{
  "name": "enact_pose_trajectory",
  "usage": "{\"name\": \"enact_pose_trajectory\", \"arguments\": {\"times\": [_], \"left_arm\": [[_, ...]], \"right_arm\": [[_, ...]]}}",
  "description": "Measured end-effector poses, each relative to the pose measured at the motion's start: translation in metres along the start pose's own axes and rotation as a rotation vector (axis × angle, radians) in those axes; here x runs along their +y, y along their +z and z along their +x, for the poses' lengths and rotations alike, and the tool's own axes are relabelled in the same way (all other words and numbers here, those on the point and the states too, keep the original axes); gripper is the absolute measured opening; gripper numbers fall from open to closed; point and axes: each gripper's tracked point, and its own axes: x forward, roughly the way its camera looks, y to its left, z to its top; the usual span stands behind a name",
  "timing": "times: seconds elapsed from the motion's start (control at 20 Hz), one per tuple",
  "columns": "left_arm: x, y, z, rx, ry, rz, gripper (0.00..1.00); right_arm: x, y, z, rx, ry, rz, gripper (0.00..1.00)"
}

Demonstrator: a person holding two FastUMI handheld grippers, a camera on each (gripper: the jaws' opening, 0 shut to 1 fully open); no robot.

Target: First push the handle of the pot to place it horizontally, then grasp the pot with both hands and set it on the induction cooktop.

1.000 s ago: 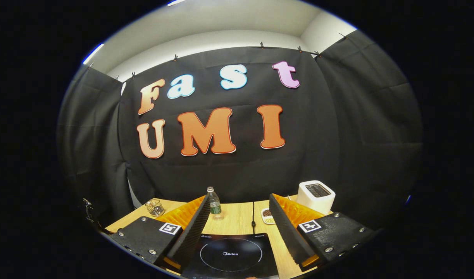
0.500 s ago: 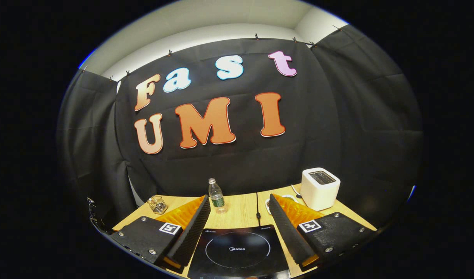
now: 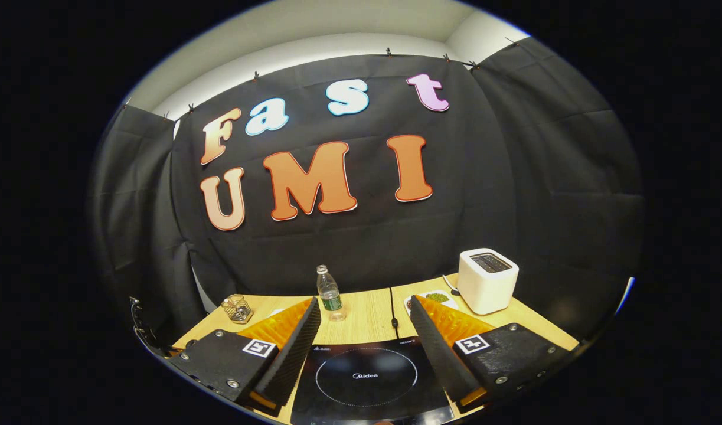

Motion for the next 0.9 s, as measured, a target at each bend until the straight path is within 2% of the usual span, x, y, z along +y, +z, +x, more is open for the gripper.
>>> {"name": "enact_pose_trajectory", "arguments": {"times": [0.1,0.2,0.35,0.45,0.5,0.55,0.65,0.7,0.75,0.8,0.9], "left_arm": [[0.002,-0.001,-0.005,0.002,0.004,0.001,0.04],[0.006,0.002,-0.014,-0.020,0.012,0.005,0.04],[0.008,0.016,-0.029,-0.088,0.030,0.033,0.01],[-0.001,0.025,-0.037,-0.117,0.012,0.050,0.02],[-0.005,0.029,-0.041,-0.129,-0.002,0.060,0.00],[-0.011,0.033,-0.042,-0.140,-0.010,0.073,0.04],[-0.019,0.041,-0.042,-0.154,-0.013,0.096,0.05],[-0.023,0.045,-0.040,-0.163,-0.017,0.101,0.15],[-0.030,0.050,-0.038,-0.171,-0.033,0.102,0.09],[-0.033,0.052,-0.035,-0.173,-0.043,0.101,0.27],[-0.031,0.051,-0.025,-0.160,-0.040,0.095,0.29]], "right_arm": [[0.005,-0.014,0.001,0.030,-0.010,-0.008,0.95],[0.021,-0.025,-0.002,0.053,0.013,-0.009,0.95],[0.037,-0.039,-0.001,0.063,0.022,-0.014,0.95],[0.048,-0.053,-0.001,0.072,0.022,-0.021,0.95],[0.056,-0.060,0.000,0.079,0.029,-0.029,0.95],[0.064,-0.068,0.001,0.085,0.032,-0.040,0.95],[0.078,-0.085,0.004,0.099,0.034,-0.057,0.95],[0.086,-0.095,0.006,0.112,0.037,-0.054,0.95],[0.097,-0.108,0.008,0.135,0.047,-0.047,0.95],[0.109,-0.121,0.009,0.164,0.062,-0.039,0.95],[0.133,-0.147,0.014,0.224,0.091,-0.041,0.95]]}}
